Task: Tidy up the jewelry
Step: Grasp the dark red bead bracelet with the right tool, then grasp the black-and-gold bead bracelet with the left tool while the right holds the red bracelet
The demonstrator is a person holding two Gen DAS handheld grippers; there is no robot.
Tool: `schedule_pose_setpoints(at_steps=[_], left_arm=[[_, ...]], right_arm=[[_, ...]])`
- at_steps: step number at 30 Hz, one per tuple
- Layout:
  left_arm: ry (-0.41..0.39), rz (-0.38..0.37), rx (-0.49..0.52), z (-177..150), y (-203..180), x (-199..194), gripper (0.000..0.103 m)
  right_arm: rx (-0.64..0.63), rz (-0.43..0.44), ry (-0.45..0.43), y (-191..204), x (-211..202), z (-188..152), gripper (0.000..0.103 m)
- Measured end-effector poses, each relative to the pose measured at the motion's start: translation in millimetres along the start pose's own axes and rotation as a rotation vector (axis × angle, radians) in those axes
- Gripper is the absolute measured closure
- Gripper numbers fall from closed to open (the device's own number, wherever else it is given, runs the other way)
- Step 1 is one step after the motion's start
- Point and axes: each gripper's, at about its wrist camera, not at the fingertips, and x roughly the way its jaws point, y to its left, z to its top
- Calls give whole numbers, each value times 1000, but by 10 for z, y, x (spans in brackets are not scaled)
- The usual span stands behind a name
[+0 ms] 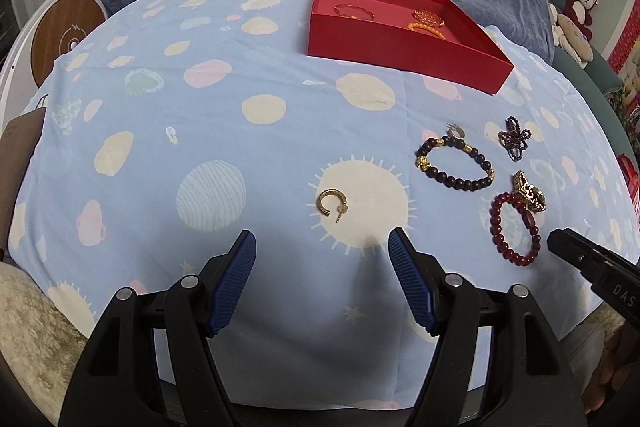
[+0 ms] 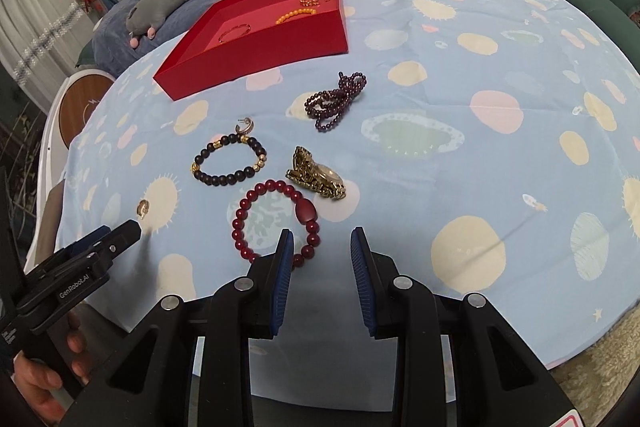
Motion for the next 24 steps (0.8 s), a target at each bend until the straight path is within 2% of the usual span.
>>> schedule_pose_setpoints(at_steps=[15,18,20,24], left_arm=[[3,-4,-2,19,-47,11,38],[2,-7,-6,39,-54,13,38],[3,-15,-11,74,-66,18,38],[-8,-26,-8,172,-125,28,38]], right_arm=[[-60,-8,3,190,230,77,74],[-71,-26,-1,187,230,74,81],[-67,-33,4,164,228,75,92],[-34,-15,14,75,197,53,93]])
